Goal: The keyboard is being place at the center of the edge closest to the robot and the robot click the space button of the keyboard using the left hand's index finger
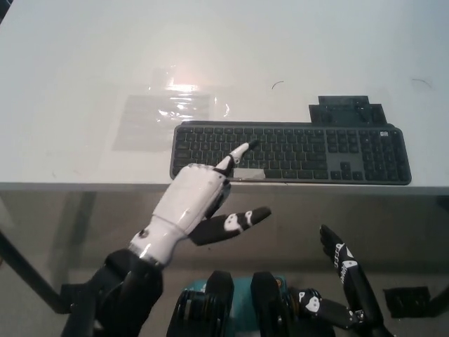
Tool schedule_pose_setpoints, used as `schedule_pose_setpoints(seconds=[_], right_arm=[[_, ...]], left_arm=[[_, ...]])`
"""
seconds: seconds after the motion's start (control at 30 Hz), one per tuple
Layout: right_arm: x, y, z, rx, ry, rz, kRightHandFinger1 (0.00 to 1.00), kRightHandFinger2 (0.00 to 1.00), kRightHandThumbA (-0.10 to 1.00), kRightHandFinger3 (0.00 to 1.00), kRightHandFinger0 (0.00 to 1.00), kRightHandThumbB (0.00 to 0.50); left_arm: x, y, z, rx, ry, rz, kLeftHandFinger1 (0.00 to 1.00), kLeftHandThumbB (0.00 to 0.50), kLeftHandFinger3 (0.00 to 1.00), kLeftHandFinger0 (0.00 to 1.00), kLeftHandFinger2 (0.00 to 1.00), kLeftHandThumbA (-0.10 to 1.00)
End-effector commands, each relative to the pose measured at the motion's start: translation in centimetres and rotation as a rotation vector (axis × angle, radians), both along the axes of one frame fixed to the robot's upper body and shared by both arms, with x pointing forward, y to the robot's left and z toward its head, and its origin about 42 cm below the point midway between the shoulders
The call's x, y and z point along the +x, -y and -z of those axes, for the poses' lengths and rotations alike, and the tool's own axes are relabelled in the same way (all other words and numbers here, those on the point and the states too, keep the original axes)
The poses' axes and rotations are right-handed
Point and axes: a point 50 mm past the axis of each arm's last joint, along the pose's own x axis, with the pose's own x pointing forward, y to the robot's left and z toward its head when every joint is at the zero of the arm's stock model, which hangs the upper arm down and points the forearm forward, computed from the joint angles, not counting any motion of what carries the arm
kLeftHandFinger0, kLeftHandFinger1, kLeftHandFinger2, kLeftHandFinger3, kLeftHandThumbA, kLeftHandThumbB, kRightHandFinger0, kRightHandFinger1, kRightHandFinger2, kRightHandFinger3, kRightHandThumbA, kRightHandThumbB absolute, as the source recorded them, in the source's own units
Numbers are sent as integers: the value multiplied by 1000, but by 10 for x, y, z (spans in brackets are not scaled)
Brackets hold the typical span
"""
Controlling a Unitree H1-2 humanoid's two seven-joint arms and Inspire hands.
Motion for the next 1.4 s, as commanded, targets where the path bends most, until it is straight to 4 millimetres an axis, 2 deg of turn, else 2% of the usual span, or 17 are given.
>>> schedule_pose_setpoints(seconds=[0.0,0.2,0.37,0.53,0.7,0.83,1.07,1.17,1.37], right_arm=[[6,-5,-16,20,93,-20,1000,1000,878,1000,1000,291],[6,-3,-16,10,98,-19,1000,1000,876,1000,1000,287],[5,-4,-16,17,97,-20,1000,1000,861,1000,1000,290],[2,-5,-15,11,92,-18,1000,1000,863,1000,1000,289],[0,-6,-15,14,94,-25,1000,1000,856,1000,1000,279],[0,-7,-15,10,96,-31,1000,1000,852,1000,1000,265],[-1,-6,-15,5,95,-28,1000,1000,851,1000,1000,268],[-1,-5,-14,5,90,-29,1000,1000,859,1000,1000,273],[1,-5,-15,2,97,-22,1000,1000,862,1000,1000,281]], left_arm=[[19,9,0,61,-25,-45,0,336,1000,0,20,1000],[34,14,15,114,-77,-77,0,319,1000,0,59,1000],[39,21,23,137,-105,-72,0,323,1000,0,93,1000],[43,29,31,172,-122,-70,24,307,1000,0,131,1000],[49,36,38,191,-144,-71,38,305,1000,0,140,1000],[58,39,47,203,-174,-88,24,307,1000,0,103,1000],[71,34,61,208,-217,-117,30,290,1000,0,96,1000],[77,27,67,213,-229,-145,20,315,1000,0,71,1000],[87,13,73,202,-269,-180,46,313,1000,5,95,1000]])
